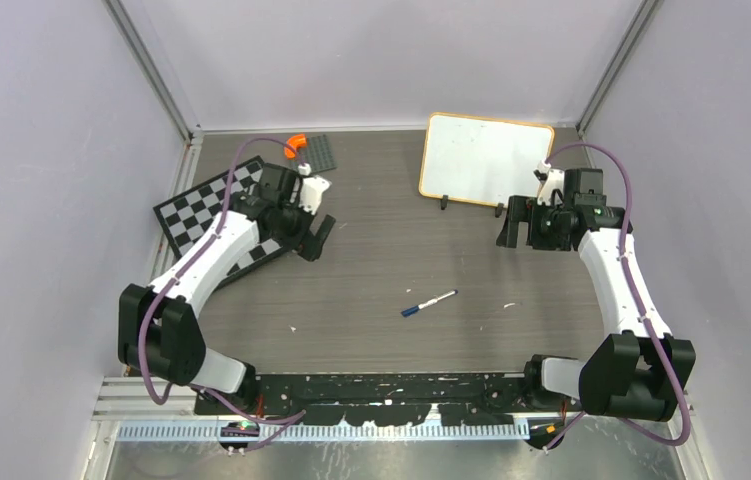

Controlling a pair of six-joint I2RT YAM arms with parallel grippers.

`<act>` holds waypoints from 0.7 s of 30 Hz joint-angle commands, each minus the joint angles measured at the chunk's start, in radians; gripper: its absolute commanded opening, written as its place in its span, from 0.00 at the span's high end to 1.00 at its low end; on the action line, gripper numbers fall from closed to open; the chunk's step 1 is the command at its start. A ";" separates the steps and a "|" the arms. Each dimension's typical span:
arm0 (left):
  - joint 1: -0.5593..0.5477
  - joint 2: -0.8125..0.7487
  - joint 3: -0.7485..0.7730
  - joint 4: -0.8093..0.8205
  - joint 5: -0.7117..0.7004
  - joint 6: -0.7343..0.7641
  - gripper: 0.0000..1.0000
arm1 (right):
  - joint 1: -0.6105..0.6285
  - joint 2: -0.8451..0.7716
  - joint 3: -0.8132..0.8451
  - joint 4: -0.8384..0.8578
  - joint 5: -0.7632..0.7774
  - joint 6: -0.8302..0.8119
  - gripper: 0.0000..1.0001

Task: Write a sentence on the whiteboard
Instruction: Pick up the whiteboard marker from the center of the board.

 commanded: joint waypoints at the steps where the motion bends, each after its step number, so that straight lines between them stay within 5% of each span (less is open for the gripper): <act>1: -0.133 0.018 0.043 0.021 -0.016 0.067 0.00 | 0.001 -0.013 0.008 0.053 0.046 0.041 0.02; 11: -0.567 0.212 0.222 0.088 -0.067 0.031 0.01 | -0.053 -0.019 -0.001 0.074 0.108 0.094 0.02; 21: -0.760 0.516 0.395 0.110 -0.061 0.000 0.33 | -0.163 -0.061 -0.027 0.074 0.055 0.104 0.02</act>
